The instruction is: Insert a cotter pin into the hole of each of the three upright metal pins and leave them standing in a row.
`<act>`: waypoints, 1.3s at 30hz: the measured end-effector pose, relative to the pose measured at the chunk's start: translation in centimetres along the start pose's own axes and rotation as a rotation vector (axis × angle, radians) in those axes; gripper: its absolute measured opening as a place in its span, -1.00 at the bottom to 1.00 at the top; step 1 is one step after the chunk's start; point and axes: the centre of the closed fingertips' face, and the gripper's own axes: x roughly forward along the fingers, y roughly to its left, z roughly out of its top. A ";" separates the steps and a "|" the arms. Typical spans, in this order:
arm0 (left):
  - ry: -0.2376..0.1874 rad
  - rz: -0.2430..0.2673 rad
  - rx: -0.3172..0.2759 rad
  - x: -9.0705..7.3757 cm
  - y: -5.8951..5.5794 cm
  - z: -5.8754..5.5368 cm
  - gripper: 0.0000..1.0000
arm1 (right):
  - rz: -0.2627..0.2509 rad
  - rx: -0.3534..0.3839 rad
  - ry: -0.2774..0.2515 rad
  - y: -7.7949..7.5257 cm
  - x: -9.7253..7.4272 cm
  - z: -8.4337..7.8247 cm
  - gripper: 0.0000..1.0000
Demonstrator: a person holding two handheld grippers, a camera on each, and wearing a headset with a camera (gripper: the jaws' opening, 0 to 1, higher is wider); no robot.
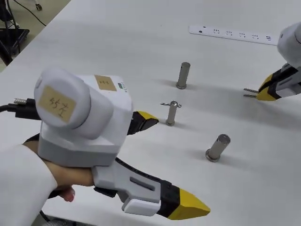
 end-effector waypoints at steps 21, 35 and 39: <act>-0.002 0.024 -0.013 -0.4 0.5 -0.3 0.97 | 0.034 -0.143 0.105 1.5 0.4 -0.4 -1.00; 0.002 0.021 -0.015 -0.4 0.5 -0.4 0.97 | 0.140 -0.156 0.161 0.7 0.6 -1.0 -1.00; -0.002 0.030 -0.020 -0.5 0.8 -0.2 0.97 | 0.173 -0.093 0.173 1.0 0.5 -1.0 -1.00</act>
